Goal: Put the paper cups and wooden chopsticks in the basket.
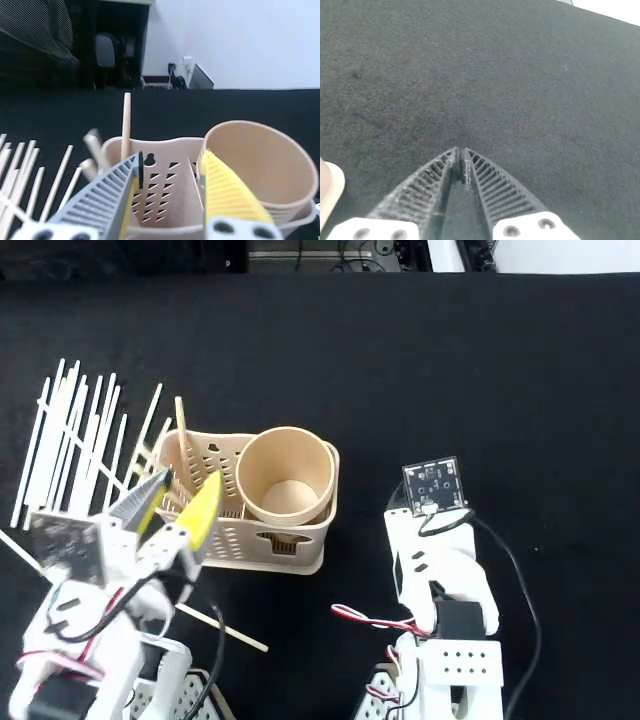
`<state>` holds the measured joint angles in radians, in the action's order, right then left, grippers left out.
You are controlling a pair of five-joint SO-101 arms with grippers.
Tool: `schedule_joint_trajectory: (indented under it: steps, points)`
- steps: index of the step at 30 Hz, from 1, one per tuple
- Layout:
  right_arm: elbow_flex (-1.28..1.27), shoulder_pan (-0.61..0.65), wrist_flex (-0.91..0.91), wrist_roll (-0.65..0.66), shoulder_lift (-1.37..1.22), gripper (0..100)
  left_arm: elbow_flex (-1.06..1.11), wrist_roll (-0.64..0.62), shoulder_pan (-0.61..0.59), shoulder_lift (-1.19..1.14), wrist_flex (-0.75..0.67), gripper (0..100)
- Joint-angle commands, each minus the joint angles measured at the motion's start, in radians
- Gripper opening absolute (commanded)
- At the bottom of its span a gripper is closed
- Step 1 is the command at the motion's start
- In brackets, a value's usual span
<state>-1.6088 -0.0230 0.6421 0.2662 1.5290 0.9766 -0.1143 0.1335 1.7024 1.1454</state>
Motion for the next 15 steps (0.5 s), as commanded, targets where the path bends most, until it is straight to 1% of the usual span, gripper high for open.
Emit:
schedule_joint_trajectory:
  steps: [1, 5, 8, 11, 15]
  points:
    - [0.012, 0.008, -0.008, 0.008, 0.008, 1.4, -0.193, -0.008, -0.143, -0.121, 0.095, 21]
    - [0.012, 0.008, -0.008, 0.008, 0.008, 1.4, -0.317, -0.008, -0.397, -0.373, 0.097, 21]
    - [0.012, 0.008, -0.008, 0.008, 0.008, 1.4, -0.404, -0.006, -0.533, -0.597, 0.101, 21]
    - [0.012, 0.008, -0.008, 0.008, 0.008, 1.4, -0.473, 0.006, -0.627, -0.809, 0.101, 21]
    - [0.012, 0.008, -0.008, 0.008, 0.008, 1.4, -0.529, 0.074, -0.705, -1.053, 0.100, 21]
